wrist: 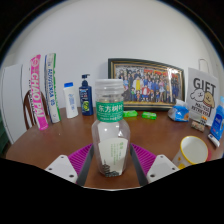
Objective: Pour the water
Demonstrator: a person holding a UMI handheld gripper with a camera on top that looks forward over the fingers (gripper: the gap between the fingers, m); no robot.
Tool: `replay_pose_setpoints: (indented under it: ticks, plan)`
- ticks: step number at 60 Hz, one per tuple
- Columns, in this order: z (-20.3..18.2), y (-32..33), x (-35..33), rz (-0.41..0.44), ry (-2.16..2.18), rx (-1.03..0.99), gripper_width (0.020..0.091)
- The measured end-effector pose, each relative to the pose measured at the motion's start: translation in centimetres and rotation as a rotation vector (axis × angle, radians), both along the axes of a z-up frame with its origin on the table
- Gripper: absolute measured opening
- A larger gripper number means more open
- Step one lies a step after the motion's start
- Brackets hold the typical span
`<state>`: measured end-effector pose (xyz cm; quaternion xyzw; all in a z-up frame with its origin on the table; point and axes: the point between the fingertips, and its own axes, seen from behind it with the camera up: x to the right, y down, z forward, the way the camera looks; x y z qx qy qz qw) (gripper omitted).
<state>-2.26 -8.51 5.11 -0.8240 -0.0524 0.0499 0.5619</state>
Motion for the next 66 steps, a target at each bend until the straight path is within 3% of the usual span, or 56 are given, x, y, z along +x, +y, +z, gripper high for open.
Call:
replay_pose_setpoints:
  ticks: [5, 19, 35, 53, 66]
  plan:
    - [0.4, 0.8, -0.3, 0.021, 0.010, 0.020, 0.0550]
    - [0.7, 0.6, 0.0, 0.001, -0.011, 0.035, 0.0424]
    - [6.4, -1.3, -0.2, -0.053, 0.135, 0.039, 0.0424]
    - [15.4, -3.6, -0.5, -0.105, 0.957, -0.035, 0.0424]
    - [15.6, -3.0, 2.5, -0.156, 1.540, -0.135, 0.0422]
